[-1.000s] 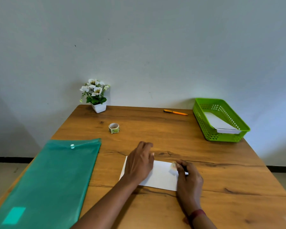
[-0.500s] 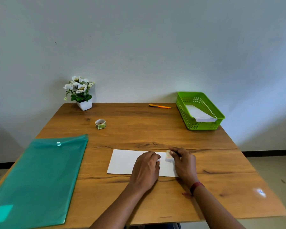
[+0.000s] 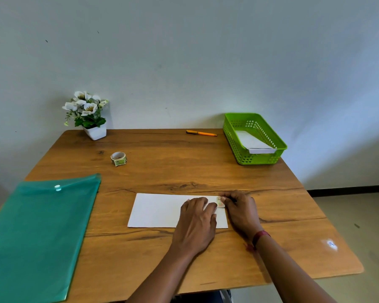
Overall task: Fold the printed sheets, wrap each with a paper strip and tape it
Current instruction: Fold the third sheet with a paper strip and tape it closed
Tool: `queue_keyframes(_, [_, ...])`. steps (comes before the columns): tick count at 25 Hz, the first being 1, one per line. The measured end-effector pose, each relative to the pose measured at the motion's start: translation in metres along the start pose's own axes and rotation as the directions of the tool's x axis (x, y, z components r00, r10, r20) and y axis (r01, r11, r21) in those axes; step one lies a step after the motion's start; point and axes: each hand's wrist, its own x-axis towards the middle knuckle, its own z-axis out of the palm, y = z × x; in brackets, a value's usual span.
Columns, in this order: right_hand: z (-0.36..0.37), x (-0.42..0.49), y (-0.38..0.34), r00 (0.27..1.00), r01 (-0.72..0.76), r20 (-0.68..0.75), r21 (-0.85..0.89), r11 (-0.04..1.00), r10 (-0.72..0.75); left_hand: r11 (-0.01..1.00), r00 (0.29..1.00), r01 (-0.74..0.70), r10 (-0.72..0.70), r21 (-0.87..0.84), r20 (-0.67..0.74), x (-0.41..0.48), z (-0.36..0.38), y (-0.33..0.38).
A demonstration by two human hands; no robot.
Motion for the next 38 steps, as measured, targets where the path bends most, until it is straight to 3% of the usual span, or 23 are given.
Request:
queue_keyframes(14, [0.012, 0.006, -0.003, 0.997, -0.023, -0.077, -0.17, 0.985, 0.01, 0.996, 0.999, 0.014, -0.018, 0.094, 0.044, 0.001, 0.004, 0.0])
queue_keyframes(38, [0.01, 0.007, -0.006, 0.992, 0.02, -0.113, -0.248, 0.969, -0.049, 0.991, 0.984, -0.018, -0.006, 0.131, 0.178, 0.002, -0.004, 0.005])
